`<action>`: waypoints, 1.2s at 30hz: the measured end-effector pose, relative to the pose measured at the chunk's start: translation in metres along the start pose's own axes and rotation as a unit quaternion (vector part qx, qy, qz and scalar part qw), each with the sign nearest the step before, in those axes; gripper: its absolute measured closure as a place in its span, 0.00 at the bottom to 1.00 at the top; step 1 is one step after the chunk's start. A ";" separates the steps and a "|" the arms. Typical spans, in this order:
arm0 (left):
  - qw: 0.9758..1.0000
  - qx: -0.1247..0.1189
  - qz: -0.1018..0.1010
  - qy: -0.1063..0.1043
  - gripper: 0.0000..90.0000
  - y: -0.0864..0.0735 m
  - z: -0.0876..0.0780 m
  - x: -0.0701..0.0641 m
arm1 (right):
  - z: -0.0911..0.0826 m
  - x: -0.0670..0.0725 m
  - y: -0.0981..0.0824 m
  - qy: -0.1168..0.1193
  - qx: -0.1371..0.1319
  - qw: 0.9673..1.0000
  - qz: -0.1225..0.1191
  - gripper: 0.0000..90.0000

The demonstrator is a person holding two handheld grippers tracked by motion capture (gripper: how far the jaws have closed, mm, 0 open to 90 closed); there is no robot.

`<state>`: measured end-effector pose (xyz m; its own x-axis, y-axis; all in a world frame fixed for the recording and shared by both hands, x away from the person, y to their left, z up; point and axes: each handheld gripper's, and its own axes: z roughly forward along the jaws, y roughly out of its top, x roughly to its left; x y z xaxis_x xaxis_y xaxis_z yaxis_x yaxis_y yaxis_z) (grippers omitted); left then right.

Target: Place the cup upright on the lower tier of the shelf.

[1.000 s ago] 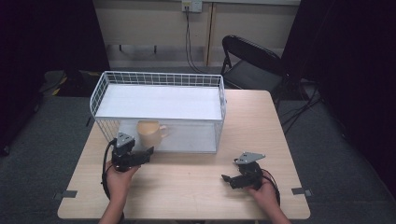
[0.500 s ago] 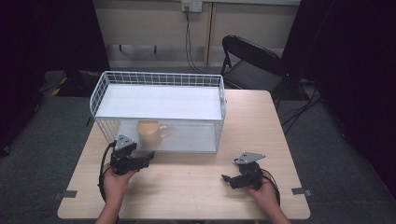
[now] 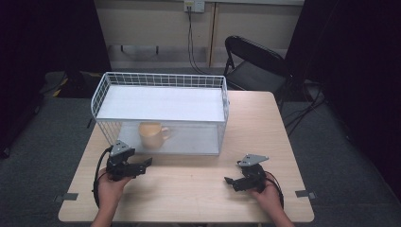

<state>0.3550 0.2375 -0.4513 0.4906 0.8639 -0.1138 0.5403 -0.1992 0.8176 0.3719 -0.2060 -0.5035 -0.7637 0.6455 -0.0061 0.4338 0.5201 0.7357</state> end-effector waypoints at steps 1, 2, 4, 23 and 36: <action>1.000 -0.001 0.000 -0.002 0.20 -0.001 -0.001 0.001 | 0.000 0.000 0.000 0.000 0.000 1.000 0.000 0.15; 1.000 0.000 0.000 -0.003 0.19 -0.003 -0.003 0.003 | 0.000 0.000 0.000 0.000 0.000 1.000 0.000 0.15; 1.000 -0.001 -0.002 -0.008 0.19 -0.005 -0.006 0.005 | 0.000 0.000 0.000 0.000 0.000 1.000 0.000 0.15; 1.000 0.002 -0.005 -0.020 0.18 -0.019 -0.017 0.017 | 0.000 0.000 0.000 0.000 0.000 1.000 0.000 0.15; 1.000 0.006 -0.010 -0.013 0.18 -0.029 -0.029 0.030 | 0.000 0.000 0.000 0.000 0.000 1.000 0.000 0.15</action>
<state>0.3344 0.2821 -0.4617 0.4965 0.8558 -0.1451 0.5593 -0.1875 0.8075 0.3719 -0.2060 -0.5035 -0.7637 0.6455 -0.0064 0.4336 0.5203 0.7357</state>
